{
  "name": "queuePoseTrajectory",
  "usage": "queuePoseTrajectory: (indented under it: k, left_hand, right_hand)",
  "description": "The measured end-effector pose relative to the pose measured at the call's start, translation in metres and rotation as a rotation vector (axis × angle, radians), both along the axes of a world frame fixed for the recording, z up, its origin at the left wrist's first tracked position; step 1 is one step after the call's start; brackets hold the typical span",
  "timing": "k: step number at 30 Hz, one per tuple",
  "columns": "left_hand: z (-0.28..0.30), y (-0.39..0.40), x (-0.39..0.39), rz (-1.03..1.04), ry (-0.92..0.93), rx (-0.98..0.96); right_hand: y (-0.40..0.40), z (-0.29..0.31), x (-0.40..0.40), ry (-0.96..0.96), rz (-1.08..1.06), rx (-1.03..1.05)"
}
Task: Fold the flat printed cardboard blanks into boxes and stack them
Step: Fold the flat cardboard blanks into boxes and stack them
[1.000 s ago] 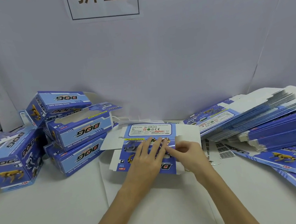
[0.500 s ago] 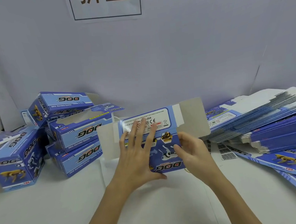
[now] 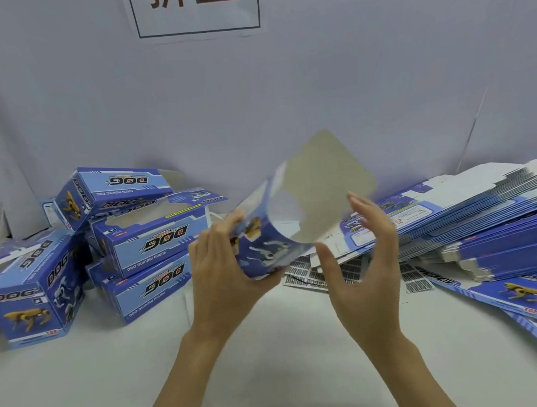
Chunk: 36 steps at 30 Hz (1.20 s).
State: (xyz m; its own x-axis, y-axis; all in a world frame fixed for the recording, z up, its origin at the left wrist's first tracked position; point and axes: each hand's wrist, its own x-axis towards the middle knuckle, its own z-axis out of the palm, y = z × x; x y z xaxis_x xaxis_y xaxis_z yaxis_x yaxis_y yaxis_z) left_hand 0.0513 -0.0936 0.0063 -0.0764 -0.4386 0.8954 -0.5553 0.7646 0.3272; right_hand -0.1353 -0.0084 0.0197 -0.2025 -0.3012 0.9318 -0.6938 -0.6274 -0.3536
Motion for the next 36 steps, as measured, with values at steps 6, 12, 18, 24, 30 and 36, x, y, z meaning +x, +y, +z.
queuePoseTrajectory:
  k: [6, 12, 18, 24, 30, 36]
  left_hand:
    - [0.021, 0.013, 0.008, -0.602, 0.692, 0.424]
    - [0.016, 0.022, 0.009, -1.027, 0.858, 0.903]
    - [0.015, 0.026, -0.005, -1.080, 0.844, 0.995]
    - [0.014, -0.006, 0.000, -0.604, 0.779, 1.081]
    - [0.006, 0.002, -0.002, -0.578, 0.471, 1.053]
    - [-0.005, 0.009, -0.014, -0.625, 0.404, 1.038]
  right_hand:
    - [-0.009, -0.013, 0.004, -0.408, 0.417, 0.576]
    - [-0.005, -0.007, -0.001, -0.774, 0.850, 1.181]
    - [0.003, -0.012, -0.002, -0.948, 0.823, 1.273]
    - [-0.002, -0.010, -0.013, -1.018, 0.749, 1.140]
    - [-0.005, -0.011, -0.016, -0.852, 0.689, 1.119]
    - [-0.005, -0.019, 0.000, -0.584, 0.662, 1.033]
